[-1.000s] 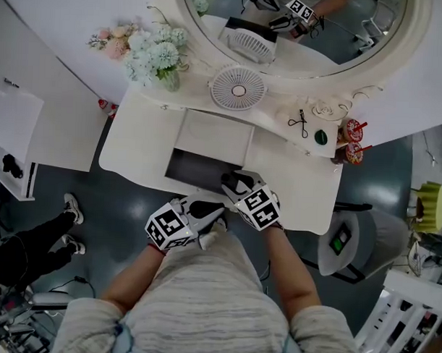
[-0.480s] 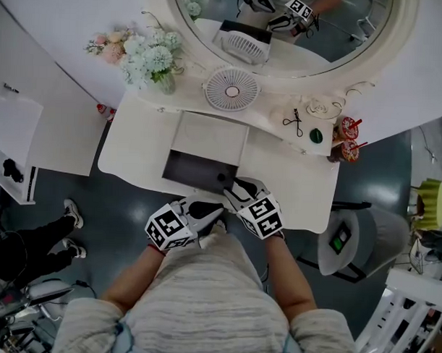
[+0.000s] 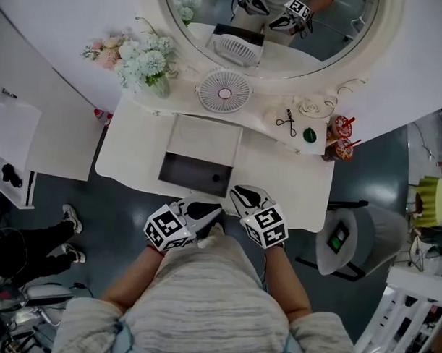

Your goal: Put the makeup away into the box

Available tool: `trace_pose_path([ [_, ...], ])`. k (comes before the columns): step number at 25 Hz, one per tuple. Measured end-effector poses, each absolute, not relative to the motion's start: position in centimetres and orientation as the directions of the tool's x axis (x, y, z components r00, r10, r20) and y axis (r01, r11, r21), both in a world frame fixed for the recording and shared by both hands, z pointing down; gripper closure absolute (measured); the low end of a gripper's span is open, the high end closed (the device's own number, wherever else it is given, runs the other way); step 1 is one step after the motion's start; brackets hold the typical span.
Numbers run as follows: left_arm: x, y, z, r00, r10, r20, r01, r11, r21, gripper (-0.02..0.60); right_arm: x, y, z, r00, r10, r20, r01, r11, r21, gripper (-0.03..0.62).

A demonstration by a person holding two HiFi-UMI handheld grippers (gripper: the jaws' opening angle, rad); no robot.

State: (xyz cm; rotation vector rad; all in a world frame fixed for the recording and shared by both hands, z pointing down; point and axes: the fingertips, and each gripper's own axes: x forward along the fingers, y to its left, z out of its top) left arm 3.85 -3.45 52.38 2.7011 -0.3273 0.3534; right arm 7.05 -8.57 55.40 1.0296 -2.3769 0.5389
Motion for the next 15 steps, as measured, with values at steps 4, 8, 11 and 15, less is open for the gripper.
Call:
trace_pose_path([
  [4,4.0,-3.1,52.5,0.940,-0.172,0.295,-0.274,-0.895,0.353,0.568,7.8,-7.8,54.8,-0.608,-0.573,0.549,-0.762,0.615,-0.202,0.562],
  [8,4.2,-2.9,52.4,0.939,-0.173,0.296,-0.275,-0.896,0.348,0.568,8.0,-7.5,53.8,-0.623,-0.589,0.516,-0.764,0.601,-0.236,0.576],
  [11,4.4,-2.8,52.2,0.940,-0.173,0.293,-0.273,-0.899,0.343,0.568,7.9,-7.2,53.2,-0.630,-0.597,0.497,-0.760,0.606,-0.236,0.582],
  [15,4.8,-2.7,52.0,0.942,-0.175,0.287,-0.269,-0.903,0.335,0.568,7.8,-6.9,52.7,-0.636,-0.598,0.488,-0.755,0.614,-0.230,0.585],
])
